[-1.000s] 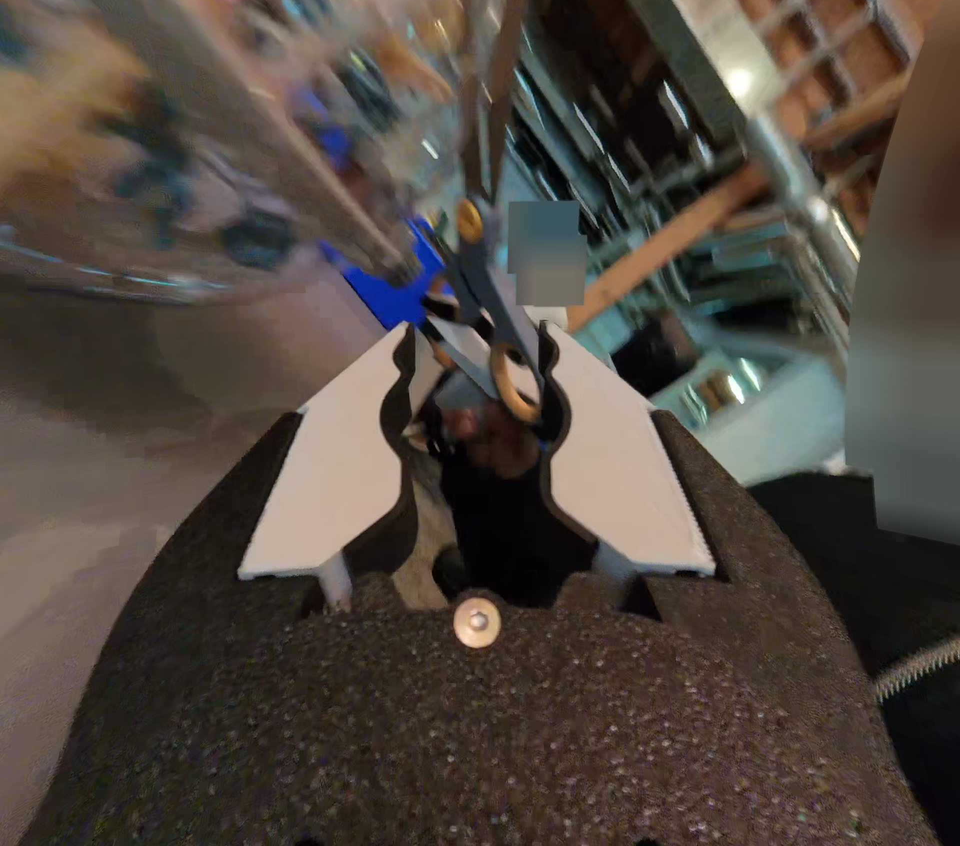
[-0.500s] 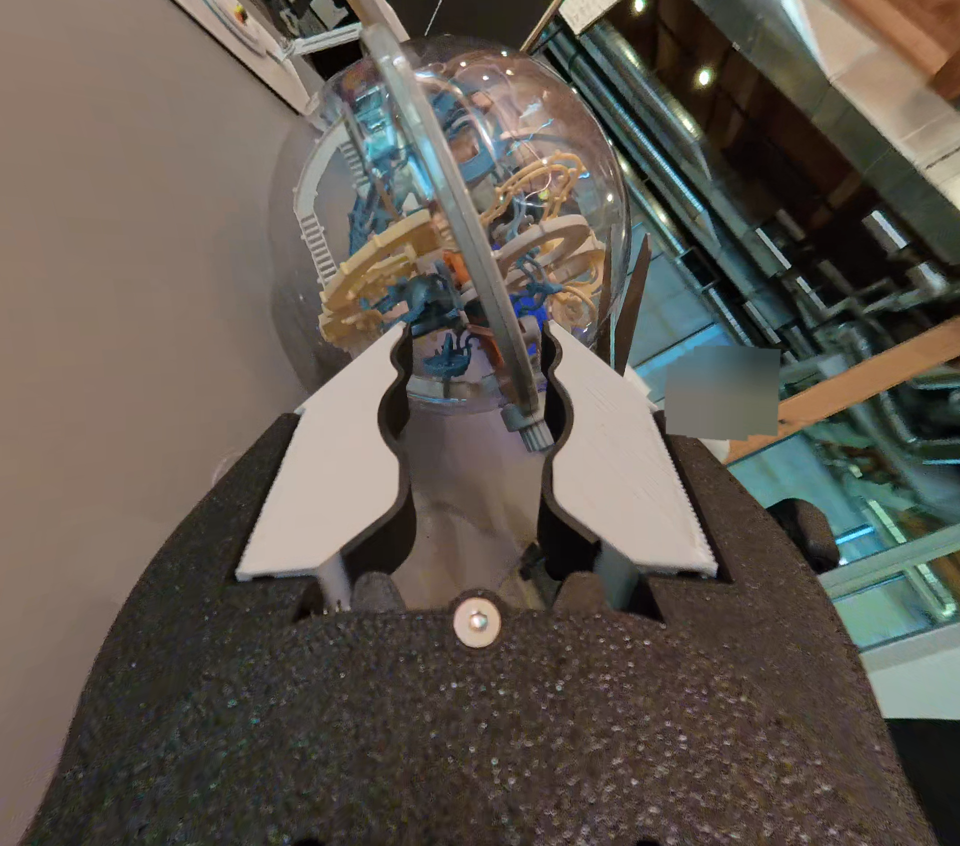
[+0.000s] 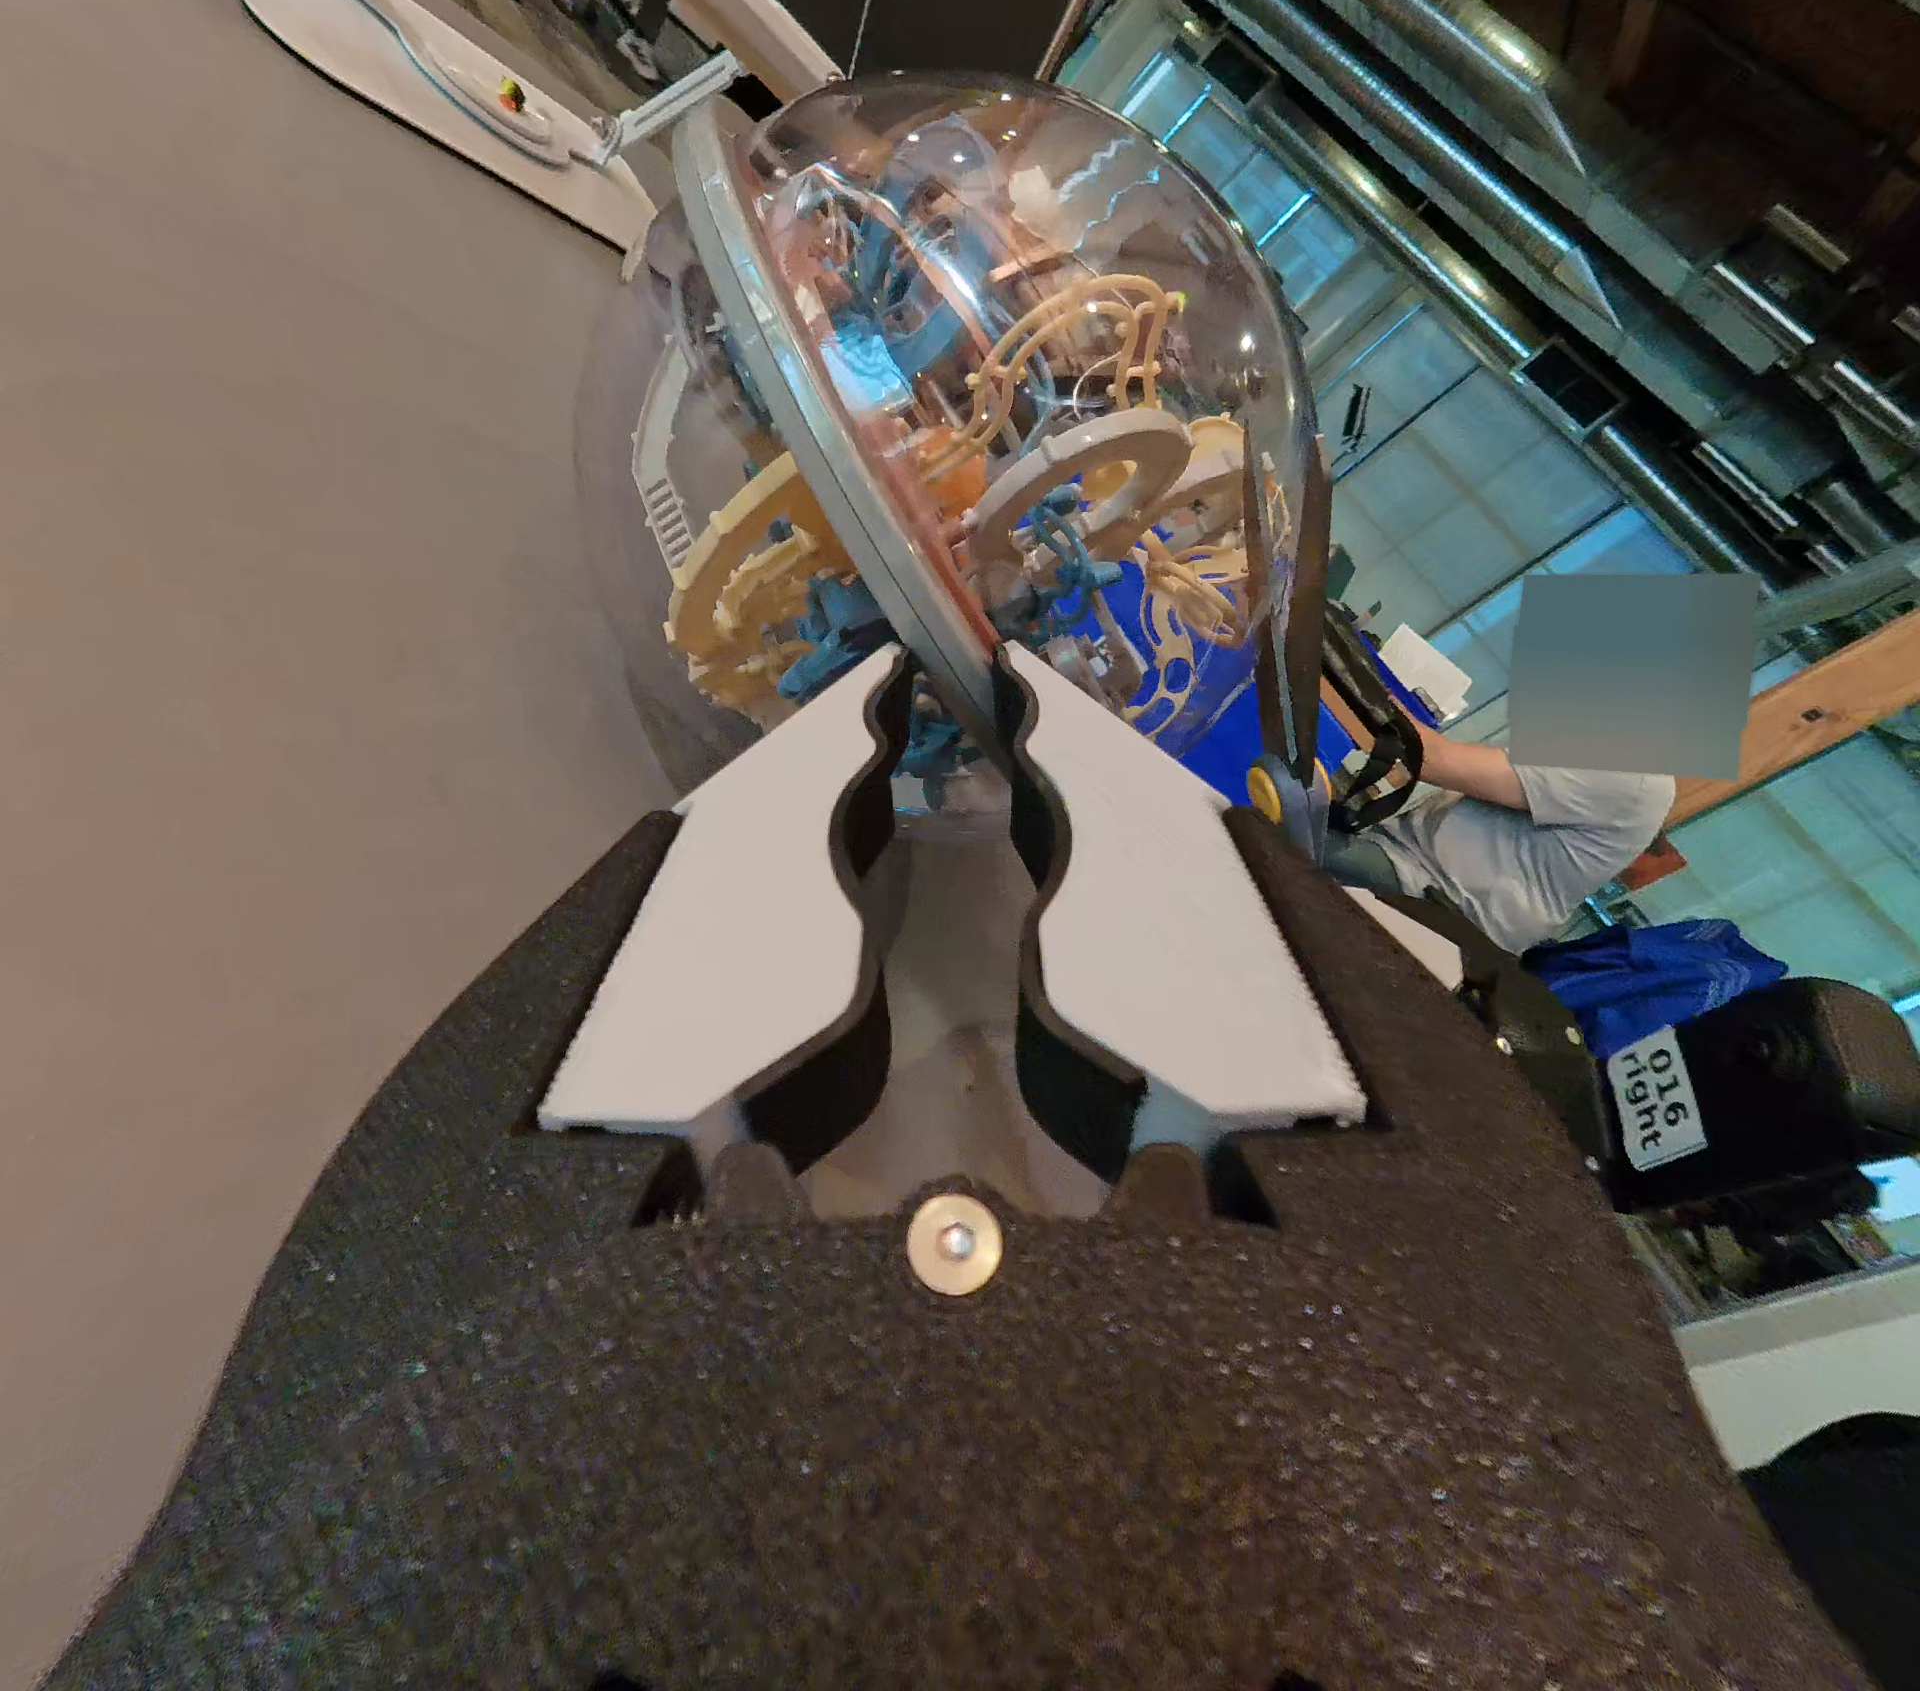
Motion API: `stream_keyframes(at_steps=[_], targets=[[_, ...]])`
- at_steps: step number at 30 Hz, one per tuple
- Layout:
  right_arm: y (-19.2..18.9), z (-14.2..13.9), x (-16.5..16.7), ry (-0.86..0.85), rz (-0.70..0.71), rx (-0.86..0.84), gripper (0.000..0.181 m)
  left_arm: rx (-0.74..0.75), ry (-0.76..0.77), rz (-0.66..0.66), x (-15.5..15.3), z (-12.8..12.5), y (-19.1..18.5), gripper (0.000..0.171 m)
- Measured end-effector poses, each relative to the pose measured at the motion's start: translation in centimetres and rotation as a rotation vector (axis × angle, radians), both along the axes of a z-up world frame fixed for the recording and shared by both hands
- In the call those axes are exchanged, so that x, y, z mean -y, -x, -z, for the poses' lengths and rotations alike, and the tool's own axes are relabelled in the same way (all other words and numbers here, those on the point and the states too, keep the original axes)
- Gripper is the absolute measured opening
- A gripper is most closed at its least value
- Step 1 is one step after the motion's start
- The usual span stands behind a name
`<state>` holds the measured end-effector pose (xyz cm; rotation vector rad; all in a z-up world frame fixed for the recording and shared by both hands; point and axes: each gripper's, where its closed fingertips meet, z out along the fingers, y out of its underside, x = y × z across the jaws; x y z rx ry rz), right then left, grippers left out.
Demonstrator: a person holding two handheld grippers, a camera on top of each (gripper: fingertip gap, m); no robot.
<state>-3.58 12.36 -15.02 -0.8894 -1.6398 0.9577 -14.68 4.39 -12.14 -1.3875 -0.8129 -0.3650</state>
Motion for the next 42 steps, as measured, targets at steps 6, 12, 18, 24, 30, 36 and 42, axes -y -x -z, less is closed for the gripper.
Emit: stream_keyframes(at_steps=[6, 12, 18, 24, 30, 36, 42], targets=[[0.4, 0.2, -0.3, 0.008, 0.027, -0.006, 0.009, -0.024, 0.010, 0.049, -0.1, 0.1, -0.7, 0.011], [0.8, -0.2, -0.9, 0.027, 0.032, -0.022, 0.009, -0.069, 0.027, 0.086, -0.5, 0.1, -1.7, 0.011], [1.3, -0.7, -0.8, 0.022, -0.012, -0.015, 0.010, -0.100, 0.016, 0.102, -0.6, 0.1, -2.2, 0.010], [1.8, -1.5, -0.2, 0.094, -0.049, -0.029, 0.010, -0.074, -0.020, 0.142, -0.8, 0.0, -2.8, 0.011], [2.1, -1.6, 0.2, 0.173, -0.053, -0.024, 0.010, -0.051, -0.050, 0.150, -0.4, -0.2, -3.3, 0.023], [2.2, -1.7, 0.7, 0.185, -0.051, -0.031, 0.010, 0.025, -0.097, 0.245, 0.4, 0.0, -7.9, 0.031], [2.3, -1.4, 1.6, 0.098, -0.035, -0.026, 0.009, 0.205, -0.264, 0.475, -1.5, -2.5, -13.7, 0.038]])
